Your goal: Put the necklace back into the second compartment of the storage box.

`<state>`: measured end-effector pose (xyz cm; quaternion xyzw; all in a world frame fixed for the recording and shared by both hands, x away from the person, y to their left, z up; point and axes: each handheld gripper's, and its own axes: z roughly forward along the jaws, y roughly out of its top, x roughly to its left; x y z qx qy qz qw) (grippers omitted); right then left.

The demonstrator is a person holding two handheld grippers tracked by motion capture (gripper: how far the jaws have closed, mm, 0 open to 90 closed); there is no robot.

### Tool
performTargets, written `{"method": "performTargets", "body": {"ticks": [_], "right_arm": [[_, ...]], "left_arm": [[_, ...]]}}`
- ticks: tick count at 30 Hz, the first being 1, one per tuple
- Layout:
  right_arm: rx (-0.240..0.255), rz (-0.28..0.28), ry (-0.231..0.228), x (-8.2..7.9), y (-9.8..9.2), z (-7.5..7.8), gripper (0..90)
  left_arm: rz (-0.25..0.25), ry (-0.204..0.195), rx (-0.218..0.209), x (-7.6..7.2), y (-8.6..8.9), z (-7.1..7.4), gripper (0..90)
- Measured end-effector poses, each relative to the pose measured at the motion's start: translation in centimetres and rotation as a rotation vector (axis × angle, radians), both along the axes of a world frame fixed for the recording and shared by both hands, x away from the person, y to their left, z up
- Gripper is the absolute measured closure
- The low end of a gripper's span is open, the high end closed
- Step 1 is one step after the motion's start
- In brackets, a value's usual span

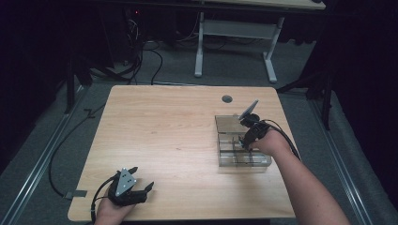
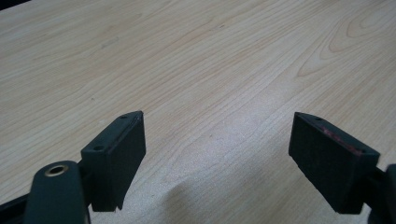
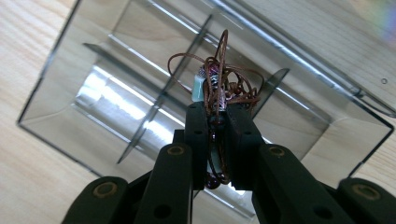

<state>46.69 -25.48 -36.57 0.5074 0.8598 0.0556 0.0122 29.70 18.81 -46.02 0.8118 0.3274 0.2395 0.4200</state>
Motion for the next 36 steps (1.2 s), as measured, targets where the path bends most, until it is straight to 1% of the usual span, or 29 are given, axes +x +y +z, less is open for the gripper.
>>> {"method": "performTargets", "body": {"ticks": [1, 4, 5, 8, 10, 11, 12, 17, 18, 21, 27, 28, 33, 36], "right_arm": [[-0.011, 0.005, -0.001, 0.3, -0.2, -0.3, 80.7], [-0.023, 0.006, 0.003, 0.6, -0.3, -0.7, 80.6], [-0.028, -0.005, 0.007, 0.7, -0.3, -0.8, 80.5], [-0.029, 0.003, 0.014, 1.0, -0.2, -1.2, 80.3], [-0.032, 0.005, 0.011, 1.1, -0.1, -1.4, 80.2], [-0.035, -0.007, 0.016, 1.1, 0.1, -1.5, 80.2], [-0.035, 0.008, 0.013, 1.2, 0.1, -1.6, 80.0], [-0.049, -0.003, -0.004, 1.5, 0.3, -1.9, 77.7], [-0.057, -0.005, -0.015, 1.5, 0.3, -1.8, 76.5], [-0.057, -0.011, -0.028, 1.5, 0.2, -1.8, 75.7], [-0.055, -0.019, -0.024, 1.6, 0.3, -2.1, 77.7], [-0.056, -0.002, -0.024, 1.7, 0.4, -2.3, 78.6], [-0.055, 0.003, -0.028, 1.8, 0.7, -2.8, 78.9], [-0.054, -0.004, -0.027, 1.8, 0.8, -2.8, 76.3]], "left_arm": [[-0.001, 0.001, 0.001, 0.0, 0.0, 0.0, 19.2], [-0.002, 0.001, 0.001, 0.0, 0.0, 0.0, 19.2], [-0.002, 0.001, 0.001, 0.0, 0.0, 0.0, 19.1], [-0.002, 0.0, 0.001, 0.0, 0.0, 0.0, 19.2], [-0.002, 0.001, 0.001, 0.0, 0.0, 0.0, 19.2], [-0.002, 0.001, 0.002, 0.0, 0.0, 0.0, 19.2], [-0.002, 0.001, 0.002, 0.0, 0.0, 0.0, 19.1], [-0.004, -0.002, 0.0, 0.0, 0.0, 0.0, 19.1], [-0.004, -0.002, 0.0, 0.0, 0.0, 0.0, 19.1], [-0.004, -0.002, 0.0, 0.0, 0.0, 0.0, 19.1], [-0.005, -0.001, 0.001, 0.0, 0.0, 0.0, 19.1], [-0.005, -0.002, 0.002, 0.0, 0.0, 0.0, 19.2], [-0.006, -0.002, 0.001, 0.0, 0.0, 0.0, 19.1], [-0.006, -0.001, 0.001, 0.0, 0.0, 0.0, 19.1]]}}
